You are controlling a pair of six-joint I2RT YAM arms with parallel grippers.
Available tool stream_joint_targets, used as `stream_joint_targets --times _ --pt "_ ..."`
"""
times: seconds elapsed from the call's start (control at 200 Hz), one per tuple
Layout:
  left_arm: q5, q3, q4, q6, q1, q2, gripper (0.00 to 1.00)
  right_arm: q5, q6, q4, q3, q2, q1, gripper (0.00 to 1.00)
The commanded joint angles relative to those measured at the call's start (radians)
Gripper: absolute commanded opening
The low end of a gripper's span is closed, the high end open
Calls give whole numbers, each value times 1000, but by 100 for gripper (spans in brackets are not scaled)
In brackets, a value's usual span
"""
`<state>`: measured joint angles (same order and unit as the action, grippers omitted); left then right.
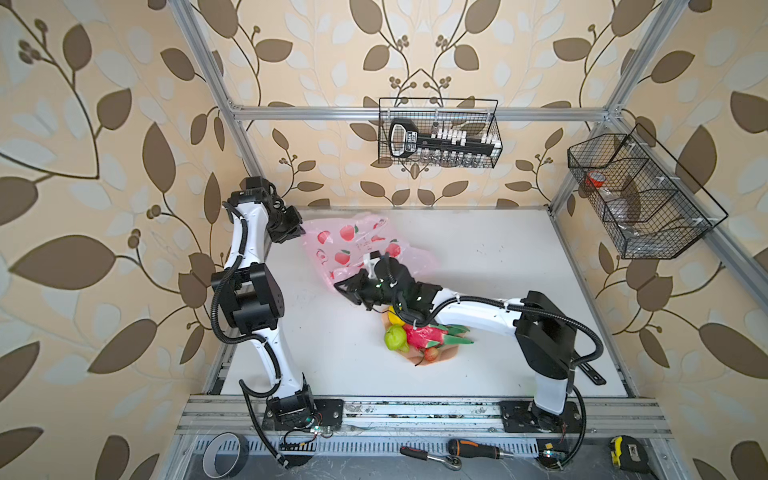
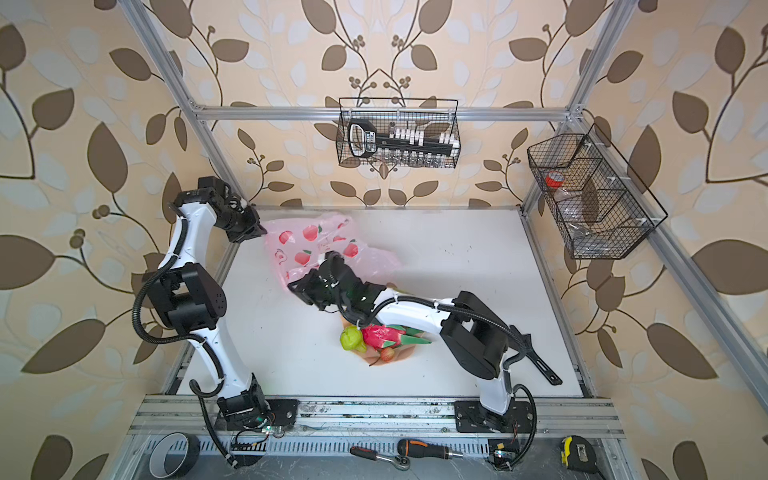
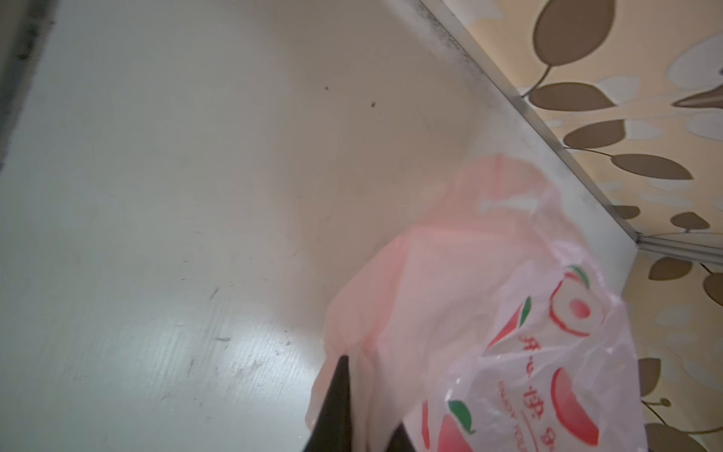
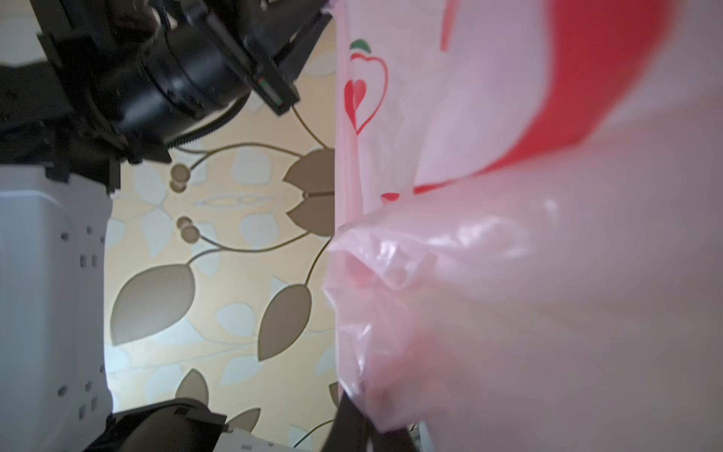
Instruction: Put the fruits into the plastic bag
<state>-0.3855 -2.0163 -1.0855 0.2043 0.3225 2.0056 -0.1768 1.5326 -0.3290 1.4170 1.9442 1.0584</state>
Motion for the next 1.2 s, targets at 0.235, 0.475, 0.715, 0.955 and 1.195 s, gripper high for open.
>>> stream_joint_targets --times 0.235,0.475,0.715,0.955,1.195 --pt "279 -153 36 -3 79 -9 99 -173 80 -14 -49 -107 26 77" --pt "305 -53 12 142 61 -198 99 -94 -373 561 -251 -625 -210 94" --pt "420 52 -67 115 -369 -295 99 -162 -838 1011 -231 -759 -542 99" --pt "677 11 -424 153 -670 -176 99 -152 -966 1033 -316 -759 -568 99" --pt "832 111 -516 231 -788 -130 98 -126 -1004 923 -424 -708 -576 98"
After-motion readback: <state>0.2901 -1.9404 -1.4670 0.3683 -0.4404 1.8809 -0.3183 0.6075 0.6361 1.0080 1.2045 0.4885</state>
